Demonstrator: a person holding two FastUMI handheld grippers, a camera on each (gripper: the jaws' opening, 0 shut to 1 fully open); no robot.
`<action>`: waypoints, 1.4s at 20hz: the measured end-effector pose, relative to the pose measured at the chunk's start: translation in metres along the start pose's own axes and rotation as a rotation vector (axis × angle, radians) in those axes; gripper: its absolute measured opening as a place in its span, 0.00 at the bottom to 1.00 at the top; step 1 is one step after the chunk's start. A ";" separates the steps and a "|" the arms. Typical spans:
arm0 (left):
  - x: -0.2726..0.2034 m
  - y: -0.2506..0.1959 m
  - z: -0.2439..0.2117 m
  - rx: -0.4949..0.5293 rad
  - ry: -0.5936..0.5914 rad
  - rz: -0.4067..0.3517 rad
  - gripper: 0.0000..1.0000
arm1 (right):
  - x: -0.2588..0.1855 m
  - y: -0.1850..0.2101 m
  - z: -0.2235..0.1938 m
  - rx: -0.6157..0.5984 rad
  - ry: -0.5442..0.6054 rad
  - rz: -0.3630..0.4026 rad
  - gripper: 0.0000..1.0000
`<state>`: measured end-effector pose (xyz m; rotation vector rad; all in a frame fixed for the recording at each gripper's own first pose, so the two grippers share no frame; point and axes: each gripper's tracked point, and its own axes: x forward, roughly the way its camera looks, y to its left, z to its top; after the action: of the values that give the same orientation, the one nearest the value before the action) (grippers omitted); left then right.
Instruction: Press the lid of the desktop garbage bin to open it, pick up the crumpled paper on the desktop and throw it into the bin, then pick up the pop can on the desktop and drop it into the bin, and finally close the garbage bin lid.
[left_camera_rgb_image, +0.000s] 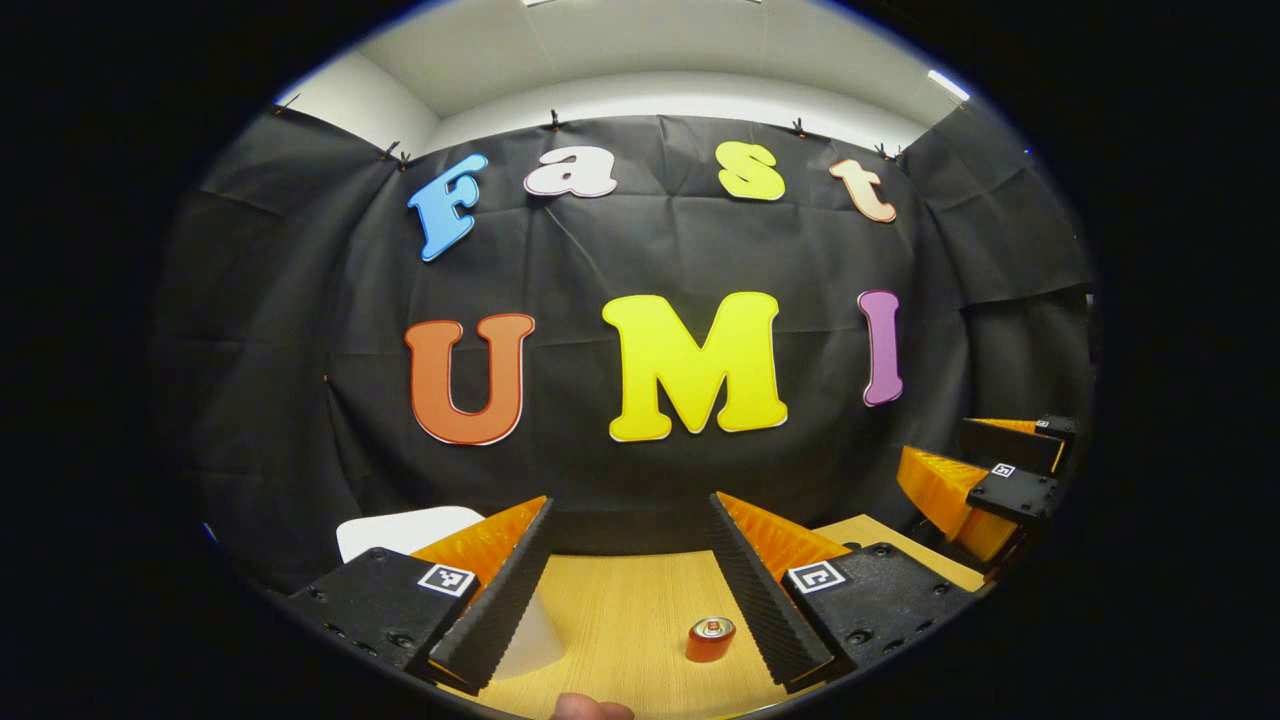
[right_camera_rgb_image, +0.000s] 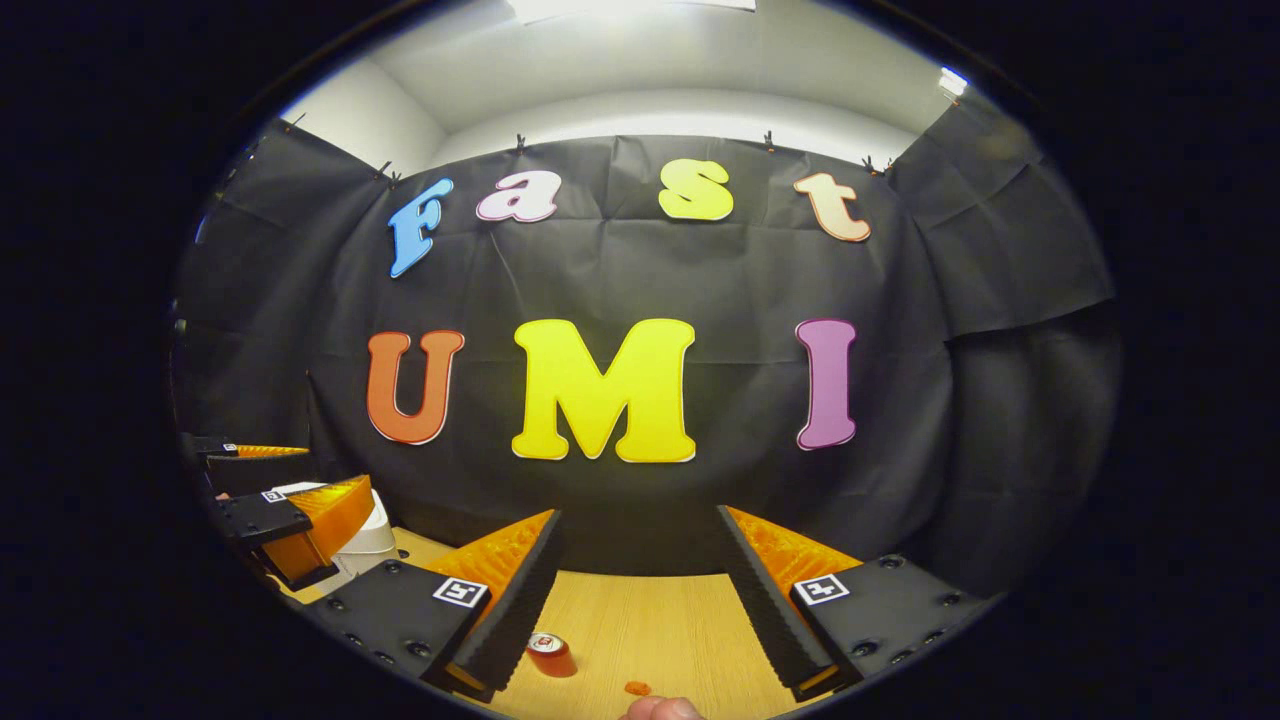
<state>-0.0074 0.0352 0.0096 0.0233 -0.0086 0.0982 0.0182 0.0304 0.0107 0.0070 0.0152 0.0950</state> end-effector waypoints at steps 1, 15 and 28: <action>0.001 -0.001 -0.003 0.000 0.006 0.005 0.97 | 0.000 -0.001 -0.001 0.009 -0.002 -0.002 0.95; 0.005 -0.005 -0.016 -0.043 0.032 0.042 0.98 | 0.001 -0.017 -0.009 0.008 0.012 -0.009 0.95; 0.028 0.042 -0.017 -0.004 0.031 0.166 0.97 | 0.013 -0.038 -0.020 -0.001 0.038 -0.032 0.95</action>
<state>0.0168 0.0802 -0.0062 0.0169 0.0202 0.2649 0.0348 -0.0064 -0.0097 0.0040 0.0534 0.0627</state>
